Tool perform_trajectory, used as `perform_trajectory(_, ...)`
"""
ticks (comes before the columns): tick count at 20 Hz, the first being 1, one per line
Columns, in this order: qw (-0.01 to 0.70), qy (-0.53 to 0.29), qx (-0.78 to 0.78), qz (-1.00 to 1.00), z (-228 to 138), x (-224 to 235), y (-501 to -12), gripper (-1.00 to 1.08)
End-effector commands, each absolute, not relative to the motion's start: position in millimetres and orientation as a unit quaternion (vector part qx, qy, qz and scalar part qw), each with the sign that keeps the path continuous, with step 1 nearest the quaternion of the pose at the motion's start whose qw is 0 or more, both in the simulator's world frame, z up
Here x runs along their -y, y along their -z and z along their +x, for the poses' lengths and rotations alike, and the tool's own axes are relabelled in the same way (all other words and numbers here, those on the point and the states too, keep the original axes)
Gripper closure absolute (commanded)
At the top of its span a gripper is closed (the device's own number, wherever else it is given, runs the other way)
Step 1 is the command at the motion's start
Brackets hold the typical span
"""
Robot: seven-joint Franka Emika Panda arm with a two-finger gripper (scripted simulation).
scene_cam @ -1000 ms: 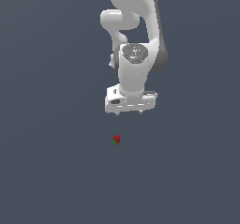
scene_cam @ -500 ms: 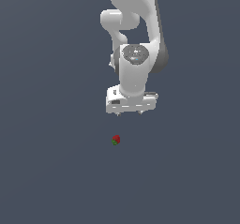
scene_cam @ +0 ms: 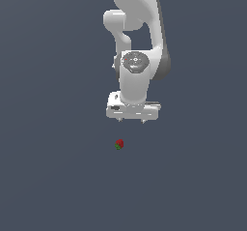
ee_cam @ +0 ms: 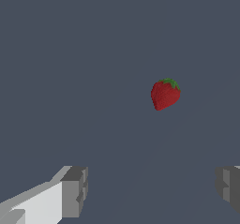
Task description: Pick up the object and move it to a goal position.
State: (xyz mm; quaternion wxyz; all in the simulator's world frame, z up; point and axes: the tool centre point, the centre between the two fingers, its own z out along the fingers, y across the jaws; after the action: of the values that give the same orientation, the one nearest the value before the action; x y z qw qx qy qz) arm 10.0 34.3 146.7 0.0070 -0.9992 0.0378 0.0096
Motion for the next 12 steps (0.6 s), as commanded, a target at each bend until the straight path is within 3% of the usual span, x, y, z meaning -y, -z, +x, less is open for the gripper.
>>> perform_trajectory(1, 0.008, -0.01, -0.069, -0.998, 14, -31, -142, -0.92)
perform_trajectory(12, 0.008, -0.009, -0.236, -0.972, 35, -13, -117, -0.92)
